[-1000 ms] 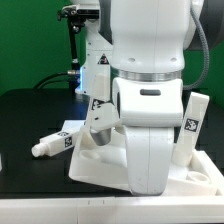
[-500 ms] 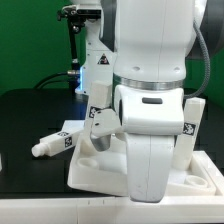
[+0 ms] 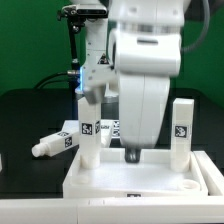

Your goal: Assemble desk

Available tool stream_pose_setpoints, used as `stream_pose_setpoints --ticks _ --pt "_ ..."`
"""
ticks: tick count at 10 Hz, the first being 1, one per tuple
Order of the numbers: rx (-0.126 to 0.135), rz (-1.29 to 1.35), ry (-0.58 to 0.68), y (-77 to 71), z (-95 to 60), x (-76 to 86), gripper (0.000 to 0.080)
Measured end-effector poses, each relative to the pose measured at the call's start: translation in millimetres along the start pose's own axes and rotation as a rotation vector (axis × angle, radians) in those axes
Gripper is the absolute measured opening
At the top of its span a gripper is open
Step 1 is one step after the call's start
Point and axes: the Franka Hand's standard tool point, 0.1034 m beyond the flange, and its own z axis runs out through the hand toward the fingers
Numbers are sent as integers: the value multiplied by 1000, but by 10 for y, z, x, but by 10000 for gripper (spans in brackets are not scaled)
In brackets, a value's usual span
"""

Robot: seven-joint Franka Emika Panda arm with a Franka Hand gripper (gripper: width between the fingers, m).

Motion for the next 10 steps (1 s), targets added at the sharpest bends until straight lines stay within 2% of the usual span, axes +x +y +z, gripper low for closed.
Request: stream_pose_setpoints --ticks 1,2,4,5,6,8,9,10 --pt "-24 113 3 -83 -123 11 619" --pt "-15 144 1 -144 -95 -2 619" --pt "-13 280 2 -124 -65 -1 644" --pt "-13 405 4 -137 -88 -5 648" --pt "-12 539 7 -218 -176 -42 649" --pt "6 696 13 -495 -441 -225 649" --pt "16 821 16 -701 -523 -295 649" --pt "20 925 17 -814 -545 -296 649"
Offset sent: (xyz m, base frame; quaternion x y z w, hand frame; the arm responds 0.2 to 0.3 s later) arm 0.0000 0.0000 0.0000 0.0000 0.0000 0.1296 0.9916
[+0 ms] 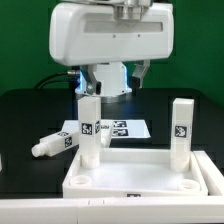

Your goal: Assemble desk

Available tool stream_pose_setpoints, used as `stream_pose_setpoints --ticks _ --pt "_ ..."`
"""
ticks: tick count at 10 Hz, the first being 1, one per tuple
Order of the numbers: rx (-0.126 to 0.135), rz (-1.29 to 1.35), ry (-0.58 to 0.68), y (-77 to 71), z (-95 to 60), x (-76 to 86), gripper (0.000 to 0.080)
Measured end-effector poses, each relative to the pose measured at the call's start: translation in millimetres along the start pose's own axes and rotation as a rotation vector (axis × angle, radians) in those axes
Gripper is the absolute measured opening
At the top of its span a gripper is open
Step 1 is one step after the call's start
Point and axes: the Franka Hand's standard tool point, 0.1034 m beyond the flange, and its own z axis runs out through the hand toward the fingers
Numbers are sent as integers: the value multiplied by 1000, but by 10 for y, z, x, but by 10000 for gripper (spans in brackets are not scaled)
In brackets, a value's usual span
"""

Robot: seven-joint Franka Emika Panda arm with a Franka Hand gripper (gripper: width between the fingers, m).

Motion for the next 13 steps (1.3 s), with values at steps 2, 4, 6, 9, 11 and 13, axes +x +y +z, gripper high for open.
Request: stream_pose_setpoints --ticks 2,4,6,9,11,13 --pt "0 86 -2 13 34 33 649" --pt "1 238 -3 3 40 34 649" --pt "19 393 -2 -39 18 -36 649" --pt "108 680 -3 -237 -137 -537 649" --pt "112 854 -23 -333 -72 -690 649" --pt "115 864 -25 -337 -62 -678 649"
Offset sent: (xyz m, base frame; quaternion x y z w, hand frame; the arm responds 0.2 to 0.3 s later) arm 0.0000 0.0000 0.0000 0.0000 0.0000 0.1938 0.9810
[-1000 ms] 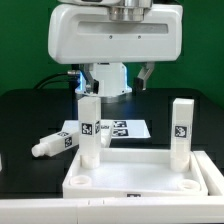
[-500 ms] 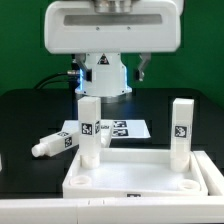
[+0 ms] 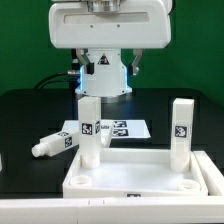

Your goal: Assemble desk

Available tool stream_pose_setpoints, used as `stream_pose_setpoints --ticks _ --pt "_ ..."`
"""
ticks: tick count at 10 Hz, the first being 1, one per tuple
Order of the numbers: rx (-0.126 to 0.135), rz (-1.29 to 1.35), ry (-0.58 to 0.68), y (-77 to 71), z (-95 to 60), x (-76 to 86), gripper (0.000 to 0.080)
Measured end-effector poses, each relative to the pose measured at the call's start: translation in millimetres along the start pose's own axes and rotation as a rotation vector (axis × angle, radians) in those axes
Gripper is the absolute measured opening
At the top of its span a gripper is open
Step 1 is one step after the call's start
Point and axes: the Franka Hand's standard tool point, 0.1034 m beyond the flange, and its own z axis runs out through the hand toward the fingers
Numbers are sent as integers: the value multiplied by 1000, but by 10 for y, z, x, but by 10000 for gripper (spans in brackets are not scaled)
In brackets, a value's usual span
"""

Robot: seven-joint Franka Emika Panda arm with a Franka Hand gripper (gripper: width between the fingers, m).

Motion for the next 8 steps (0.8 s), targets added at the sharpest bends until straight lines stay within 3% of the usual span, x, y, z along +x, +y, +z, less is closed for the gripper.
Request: stream_pose_setpoints --ticks 1,2,3,4,6,8 --pt "4 0 23 4 30 12 649" --pt "8 7 44 51 165 -86 649" --pt "14 33 20 111 321 -268 649" --pt "39 72 -11 167 505 -431 649" --pt "16 66 19 226 845 -553 649" --pt "19 73 26 189 818 -493 649"
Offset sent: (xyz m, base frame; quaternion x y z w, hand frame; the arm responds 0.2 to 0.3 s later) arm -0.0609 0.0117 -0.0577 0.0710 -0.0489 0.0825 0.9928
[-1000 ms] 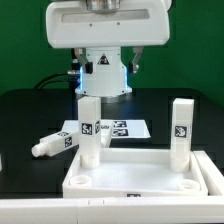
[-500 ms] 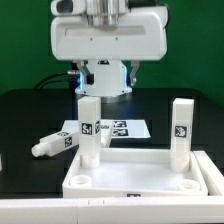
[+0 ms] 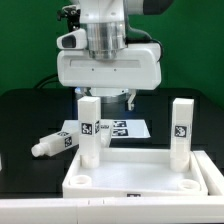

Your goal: Assemble desk

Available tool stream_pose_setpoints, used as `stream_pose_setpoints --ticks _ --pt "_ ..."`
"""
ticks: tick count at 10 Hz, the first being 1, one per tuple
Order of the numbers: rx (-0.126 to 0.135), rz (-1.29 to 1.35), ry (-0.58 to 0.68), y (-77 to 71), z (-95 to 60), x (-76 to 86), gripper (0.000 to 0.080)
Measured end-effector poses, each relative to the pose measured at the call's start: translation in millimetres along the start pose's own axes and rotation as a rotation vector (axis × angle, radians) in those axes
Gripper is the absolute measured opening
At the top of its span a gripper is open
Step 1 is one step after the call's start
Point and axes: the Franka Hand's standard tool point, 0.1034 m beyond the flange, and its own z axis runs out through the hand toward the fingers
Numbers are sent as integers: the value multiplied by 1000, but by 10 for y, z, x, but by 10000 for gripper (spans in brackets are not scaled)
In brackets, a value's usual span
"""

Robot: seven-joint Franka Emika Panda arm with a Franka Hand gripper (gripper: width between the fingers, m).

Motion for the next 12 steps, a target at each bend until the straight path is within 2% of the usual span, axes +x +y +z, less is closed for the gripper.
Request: stream_pose_setpoints --ticks 2,3,4,7,12 --pt "-3 -3 -4 12 27 -15 649" --pt "-2 -6 22 94 147 -41 649" --pt "-15 10 12 193 323 -157 649" --pt "-42 16 38 270 595 -253 649" --pt "-42 16 38 270 595 -253 638"
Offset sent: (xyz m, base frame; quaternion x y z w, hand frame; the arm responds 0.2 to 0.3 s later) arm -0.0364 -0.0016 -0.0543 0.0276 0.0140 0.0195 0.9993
